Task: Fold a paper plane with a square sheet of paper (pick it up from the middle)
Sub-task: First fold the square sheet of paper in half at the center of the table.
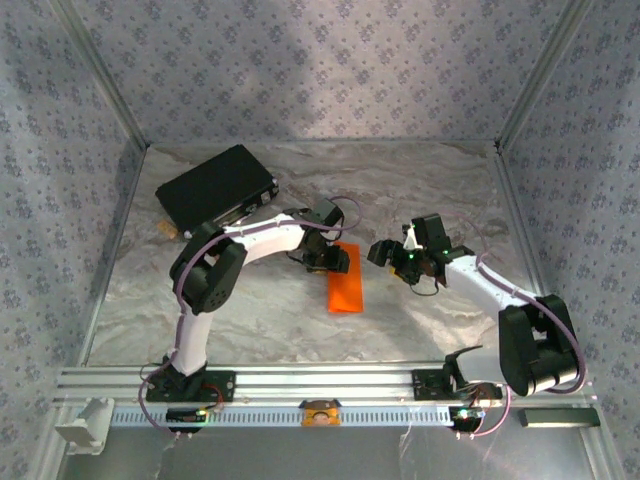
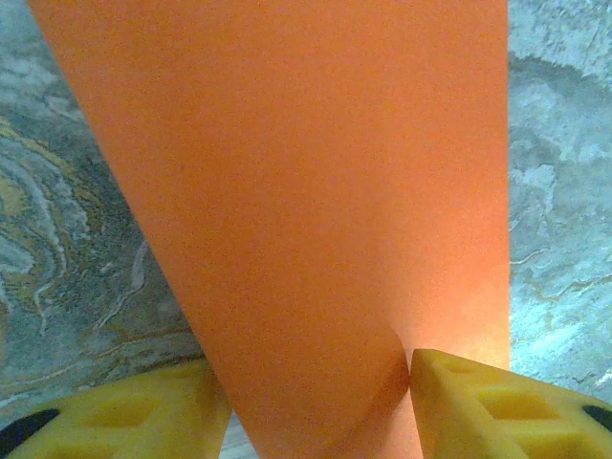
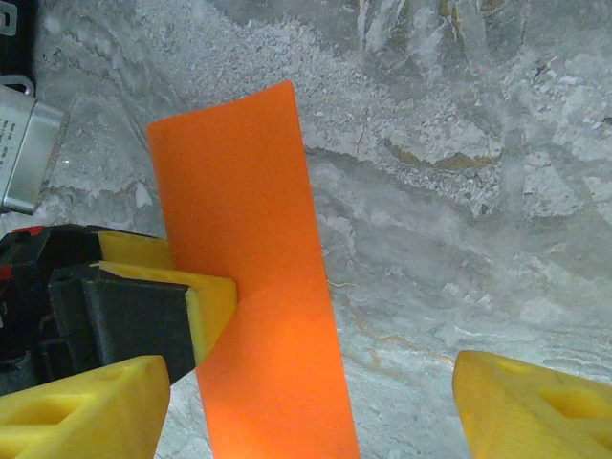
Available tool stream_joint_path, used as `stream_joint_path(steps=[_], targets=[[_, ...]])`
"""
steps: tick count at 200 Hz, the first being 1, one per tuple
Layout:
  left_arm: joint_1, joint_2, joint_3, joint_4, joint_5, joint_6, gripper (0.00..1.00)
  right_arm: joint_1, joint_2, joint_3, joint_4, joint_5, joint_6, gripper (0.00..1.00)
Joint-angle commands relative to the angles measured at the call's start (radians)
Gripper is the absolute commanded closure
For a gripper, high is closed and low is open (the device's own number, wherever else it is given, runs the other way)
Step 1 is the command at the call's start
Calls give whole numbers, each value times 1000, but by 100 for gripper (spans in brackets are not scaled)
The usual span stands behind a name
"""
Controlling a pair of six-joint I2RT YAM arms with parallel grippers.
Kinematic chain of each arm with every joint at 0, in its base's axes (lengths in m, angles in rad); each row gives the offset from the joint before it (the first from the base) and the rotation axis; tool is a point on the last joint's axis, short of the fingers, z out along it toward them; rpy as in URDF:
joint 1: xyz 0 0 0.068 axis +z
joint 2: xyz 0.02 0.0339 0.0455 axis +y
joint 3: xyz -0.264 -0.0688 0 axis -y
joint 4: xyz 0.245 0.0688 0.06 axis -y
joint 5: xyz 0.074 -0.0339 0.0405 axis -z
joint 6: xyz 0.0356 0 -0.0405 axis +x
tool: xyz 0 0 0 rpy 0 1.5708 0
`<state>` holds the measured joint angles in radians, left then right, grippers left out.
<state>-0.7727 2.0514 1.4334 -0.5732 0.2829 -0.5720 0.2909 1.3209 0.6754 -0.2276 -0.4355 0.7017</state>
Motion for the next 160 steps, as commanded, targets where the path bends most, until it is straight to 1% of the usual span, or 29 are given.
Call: stream_joint_path(steps=[1,55,72,160], targets=[[-1,78,-4,-51,-66,26,47,4,9,11,0,-14,-10,20],[-2,82,-3,-54,-67,23,47,3,9,10,0,-11,-12,23],[-2,84,-8,-49,-75,18,47,1,8,3,8,-15,-12,25],[-4,93,-12,-42,-72,38,48,-5,14,-1,14,-23,-11,26]])
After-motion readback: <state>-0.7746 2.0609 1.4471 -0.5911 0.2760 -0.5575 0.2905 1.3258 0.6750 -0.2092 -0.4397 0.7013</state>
